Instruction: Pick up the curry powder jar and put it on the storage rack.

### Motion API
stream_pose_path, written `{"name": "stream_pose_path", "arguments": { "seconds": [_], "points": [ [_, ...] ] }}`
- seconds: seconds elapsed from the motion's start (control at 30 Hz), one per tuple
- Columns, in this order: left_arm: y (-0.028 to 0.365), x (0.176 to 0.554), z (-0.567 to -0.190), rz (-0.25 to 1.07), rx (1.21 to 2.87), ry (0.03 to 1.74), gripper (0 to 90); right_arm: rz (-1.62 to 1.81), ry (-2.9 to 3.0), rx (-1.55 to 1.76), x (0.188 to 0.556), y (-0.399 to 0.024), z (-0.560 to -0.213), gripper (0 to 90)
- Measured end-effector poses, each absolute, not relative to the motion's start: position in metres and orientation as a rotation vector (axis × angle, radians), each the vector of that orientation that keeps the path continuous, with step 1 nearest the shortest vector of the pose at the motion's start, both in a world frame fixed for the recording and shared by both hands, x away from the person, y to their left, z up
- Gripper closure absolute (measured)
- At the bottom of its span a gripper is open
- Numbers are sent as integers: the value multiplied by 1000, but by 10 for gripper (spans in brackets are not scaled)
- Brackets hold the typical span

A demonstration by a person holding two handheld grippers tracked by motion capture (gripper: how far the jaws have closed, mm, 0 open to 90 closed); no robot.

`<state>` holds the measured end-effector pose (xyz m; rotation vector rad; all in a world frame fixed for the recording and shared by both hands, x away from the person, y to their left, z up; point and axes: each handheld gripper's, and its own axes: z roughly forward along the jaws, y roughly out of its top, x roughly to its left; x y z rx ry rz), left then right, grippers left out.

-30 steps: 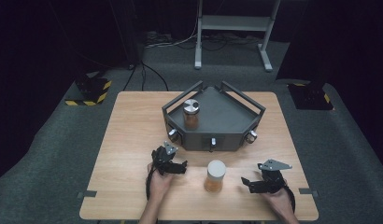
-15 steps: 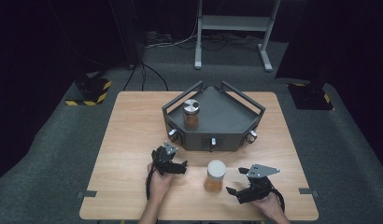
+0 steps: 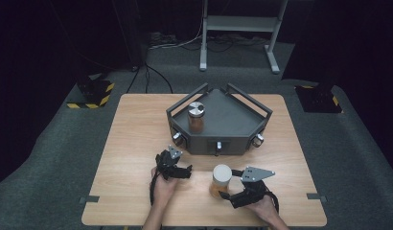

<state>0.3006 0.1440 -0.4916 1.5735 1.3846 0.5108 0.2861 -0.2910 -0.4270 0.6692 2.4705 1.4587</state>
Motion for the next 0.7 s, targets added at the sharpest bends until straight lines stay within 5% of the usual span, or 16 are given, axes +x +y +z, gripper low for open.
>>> {"name": "stream_pose_path", "arguments": {
  "seconds": [0.7],
  "points": [
    [144,301,-491,511,1576,1384,33,1515,2414,610,289,-272,-426,256]
  ]
}}
